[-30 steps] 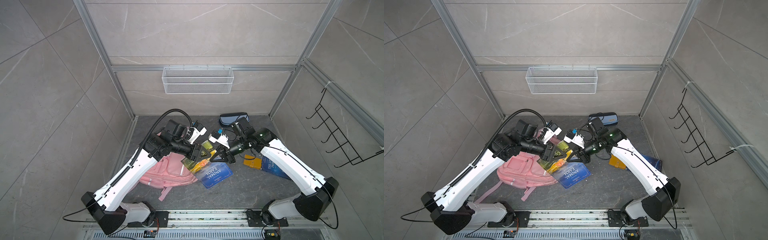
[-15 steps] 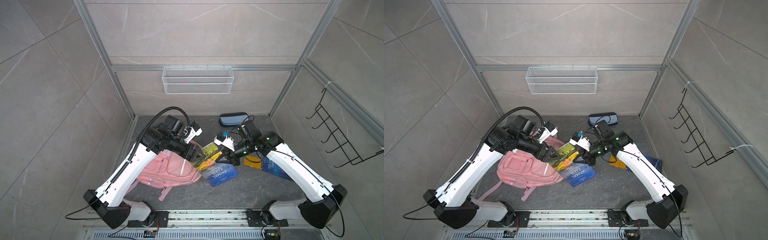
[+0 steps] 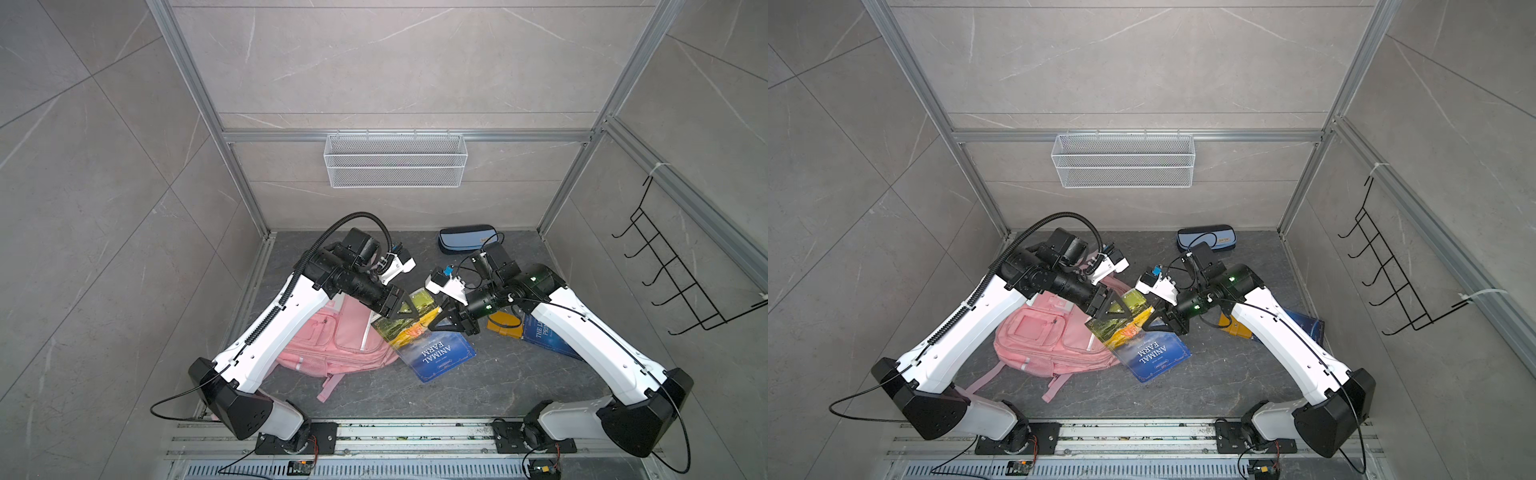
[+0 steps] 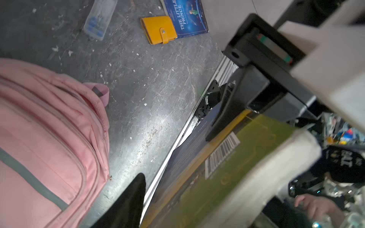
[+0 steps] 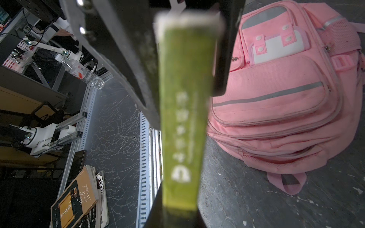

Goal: Pack the student bag

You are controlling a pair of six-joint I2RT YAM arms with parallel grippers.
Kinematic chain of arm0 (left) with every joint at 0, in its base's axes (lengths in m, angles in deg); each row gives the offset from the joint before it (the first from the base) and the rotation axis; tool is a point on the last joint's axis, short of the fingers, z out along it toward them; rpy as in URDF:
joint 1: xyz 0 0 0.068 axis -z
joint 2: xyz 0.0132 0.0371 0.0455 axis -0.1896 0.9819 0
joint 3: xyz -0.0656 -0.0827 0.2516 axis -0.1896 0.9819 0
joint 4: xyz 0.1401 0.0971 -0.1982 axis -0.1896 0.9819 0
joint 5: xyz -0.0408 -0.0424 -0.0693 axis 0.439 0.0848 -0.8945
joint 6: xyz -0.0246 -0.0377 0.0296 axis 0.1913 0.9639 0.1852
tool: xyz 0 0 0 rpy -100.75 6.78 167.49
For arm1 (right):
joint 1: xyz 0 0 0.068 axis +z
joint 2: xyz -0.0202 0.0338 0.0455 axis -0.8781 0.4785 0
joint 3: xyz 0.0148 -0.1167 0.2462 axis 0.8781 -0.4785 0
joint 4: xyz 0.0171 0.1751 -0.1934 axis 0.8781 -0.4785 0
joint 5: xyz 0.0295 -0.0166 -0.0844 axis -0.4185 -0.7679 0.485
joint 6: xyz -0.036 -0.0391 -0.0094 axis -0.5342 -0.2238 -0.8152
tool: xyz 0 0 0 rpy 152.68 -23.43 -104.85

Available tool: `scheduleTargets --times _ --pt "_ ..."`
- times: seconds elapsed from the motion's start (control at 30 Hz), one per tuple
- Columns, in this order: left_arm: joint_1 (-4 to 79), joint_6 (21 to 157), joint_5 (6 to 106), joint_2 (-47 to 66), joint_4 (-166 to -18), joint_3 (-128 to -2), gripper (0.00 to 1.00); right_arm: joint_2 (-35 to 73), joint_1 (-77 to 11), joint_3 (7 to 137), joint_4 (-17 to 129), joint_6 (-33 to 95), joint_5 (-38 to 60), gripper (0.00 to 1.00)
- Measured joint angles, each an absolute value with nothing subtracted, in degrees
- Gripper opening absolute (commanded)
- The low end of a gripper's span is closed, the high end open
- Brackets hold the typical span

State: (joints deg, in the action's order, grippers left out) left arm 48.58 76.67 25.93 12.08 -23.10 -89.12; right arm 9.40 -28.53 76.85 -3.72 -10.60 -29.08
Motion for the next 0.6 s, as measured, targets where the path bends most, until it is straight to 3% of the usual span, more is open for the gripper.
scheduleTargets --times 0.07,0.2,0.33,0.43,0.5,0.6 --pt "48.69 76.69 24.47 12.08 -23.26 -89.23 0.25 9.40 -28.53 76.85 -3.70 -10.52 -29.06 0.00" --pt "48.95 76.28 22.06 12.02 -23.45 -89.25 0.06 9.60 -28.55 76.85 -3.70 -10.50 -28.60 0.00" --pt "48.95 76.08 22.00 11.67 -23.41 -89.08 0.00 9.99 -28.53 77.24 -3.96 -10.50 -28.69 0.00" --pt "48.75 76.21 22.32 11.12 -23.69 -88.90 0.00 10.56 -28.57 77.92 -3.94 -10.04 -28.71 0.22" --pt "48.27 77.39 22.45 10.20 -24.83 -87.94 0.00 10.76 -29.36 78.27 -3.06 -7.74 -28.73 0.46" --pt "46.06 81.41 23.83 7.87 -27.98 -84.95 0.00 10.47 -33.71 78.07 1.92 -1.32 -30.31 0.70"
